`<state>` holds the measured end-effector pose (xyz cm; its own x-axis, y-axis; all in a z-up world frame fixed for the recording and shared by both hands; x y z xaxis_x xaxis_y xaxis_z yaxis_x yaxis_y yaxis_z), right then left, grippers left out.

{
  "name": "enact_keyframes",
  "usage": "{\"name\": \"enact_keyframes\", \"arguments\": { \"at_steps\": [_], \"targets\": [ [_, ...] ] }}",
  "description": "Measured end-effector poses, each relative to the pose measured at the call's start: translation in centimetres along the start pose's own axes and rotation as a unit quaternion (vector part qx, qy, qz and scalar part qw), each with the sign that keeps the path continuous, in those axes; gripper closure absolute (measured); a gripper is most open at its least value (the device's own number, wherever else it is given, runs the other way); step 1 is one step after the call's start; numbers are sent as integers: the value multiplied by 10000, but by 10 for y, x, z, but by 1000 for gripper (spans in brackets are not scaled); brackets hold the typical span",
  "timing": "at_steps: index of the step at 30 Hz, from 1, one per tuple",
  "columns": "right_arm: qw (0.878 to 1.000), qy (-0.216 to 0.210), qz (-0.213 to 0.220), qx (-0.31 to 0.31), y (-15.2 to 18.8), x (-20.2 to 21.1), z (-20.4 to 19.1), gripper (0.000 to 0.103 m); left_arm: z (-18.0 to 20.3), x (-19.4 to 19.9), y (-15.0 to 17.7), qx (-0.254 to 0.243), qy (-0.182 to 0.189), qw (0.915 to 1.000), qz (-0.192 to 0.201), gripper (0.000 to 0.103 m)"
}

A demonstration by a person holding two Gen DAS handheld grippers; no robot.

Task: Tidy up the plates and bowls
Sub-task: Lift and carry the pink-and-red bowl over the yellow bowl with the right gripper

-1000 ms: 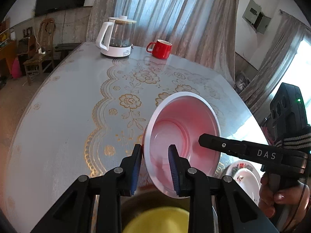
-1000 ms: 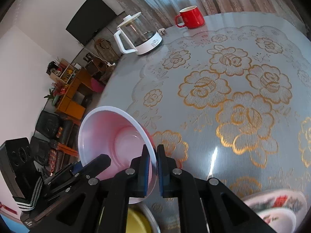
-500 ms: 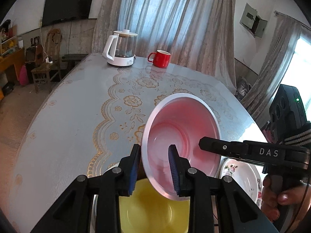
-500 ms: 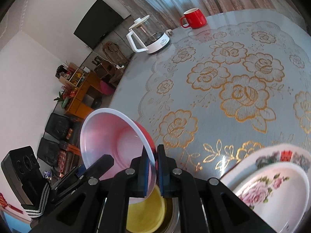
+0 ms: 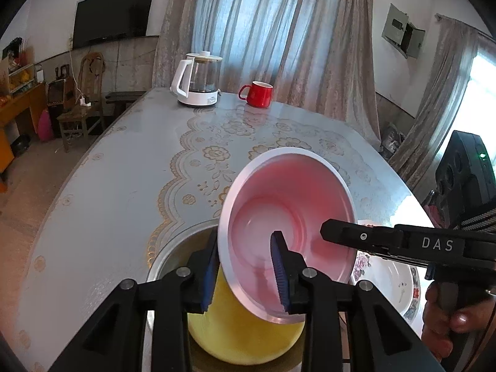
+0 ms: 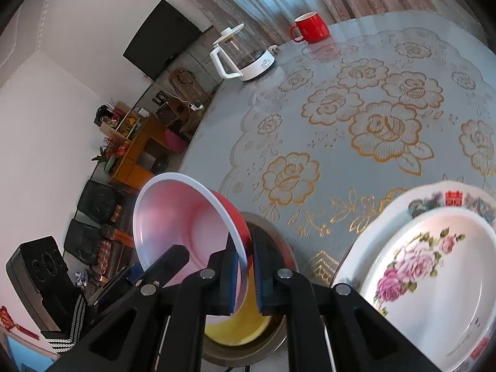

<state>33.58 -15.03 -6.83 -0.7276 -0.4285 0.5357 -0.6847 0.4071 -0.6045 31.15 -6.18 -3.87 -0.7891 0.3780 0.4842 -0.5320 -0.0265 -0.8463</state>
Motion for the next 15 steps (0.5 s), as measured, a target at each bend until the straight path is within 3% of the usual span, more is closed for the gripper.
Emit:
{"name": "enact_keyframes", "arguments": {
  "at_steps": [15],
  "targets": [
    [9998,-75,-44,-158,26,15,-2,93,1,13,16,-40,-30,10000,-42,69]
  ]
}}
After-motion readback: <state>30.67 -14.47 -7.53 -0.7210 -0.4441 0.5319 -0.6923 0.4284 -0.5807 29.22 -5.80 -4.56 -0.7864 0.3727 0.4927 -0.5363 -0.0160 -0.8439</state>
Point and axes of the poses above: each gripper's, at about its wrist camera, not at the fingertips, and x roughly against the way its jaws point, z to its right, y to its underside, the point moved 10 cm from there along -x, roughly the way its jaws point, and after that the axes turned 13 degrees about z, right-handed, at the moved point
